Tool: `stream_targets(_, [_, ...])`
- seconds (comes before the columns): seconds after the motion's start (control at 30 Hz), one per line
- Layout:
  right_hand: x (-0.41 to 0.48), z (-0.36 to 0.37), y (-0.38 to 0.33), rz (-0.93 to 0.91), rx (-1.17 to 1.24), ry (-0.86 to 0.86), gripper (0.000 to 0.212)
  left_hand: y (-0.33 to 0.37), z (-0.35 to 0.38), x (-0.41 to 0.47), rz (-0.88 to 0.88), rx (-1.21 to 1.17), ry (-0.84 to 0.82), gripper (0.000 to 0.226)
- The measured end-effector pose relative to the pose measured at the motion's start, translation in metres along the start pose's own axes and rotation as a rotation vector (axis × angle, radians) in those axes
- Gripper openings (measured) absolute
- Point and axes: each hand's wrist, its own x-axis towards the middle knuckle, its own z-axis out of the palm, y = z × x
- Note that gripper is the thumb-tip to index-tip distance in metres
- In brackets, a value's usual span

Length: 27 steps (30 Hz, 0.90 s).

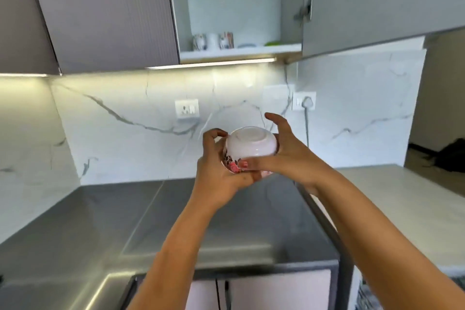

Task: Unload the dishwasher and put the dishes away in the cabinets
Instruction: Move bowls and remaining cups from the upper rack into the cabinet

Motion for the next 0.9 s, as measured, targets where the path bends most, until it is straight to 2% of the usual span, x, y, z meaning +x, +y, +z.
stream_targets(0.07, [0.036, -0.004, -0.013, -0.074, -0.047, 0.083, 0.119, 0.008, 0.000, 0.042, 0.113, 0.132, 0.076, 0.090])
stream_targets(0.2, [0.117, -0.022, -0.030, -0.205, -0.095, 0.366, 0.121, 0.013, 0.011, 0.141, 0.318, 0.257, 0.185, 0.091])
stream_targets(0.3, [0.176, -0.048, -0.042, -0.310, -0.099, 0.503, 0.082, 0.012, 0.024, 0.218, 0.401, 0.275, 0.218, 0.090])
stream_targets(0.37, [0.217, -0.069, -0.048, -0.332, -0.105, 0.516, 0.069, 0.013, 0.030, 0.267, 0.420, 0.271, 0.206, 0.091])
stream_targets(0.6, [0.361, -0.132, -0.067, -0.301, -0.186, 0.553, 0.076, 0.020, 0.016, 0.410, 0.420, 0.289, 0.027, 0.083])
stream_targets(0.77, [0.439, -0.165, -0.067, -0.257, -0.290, 0.585, 0.083, -0.001, -0.001, 0.485, 0.461, 0.544, 0.061, 0.050])
stream_targets(0.9, [0.481, -0.178, -0.053, -0.111, -0.387, 0.608, 0.089, -0.026, 0.004, 0.531, 0.384, 0.698, -0.022, 0.044])
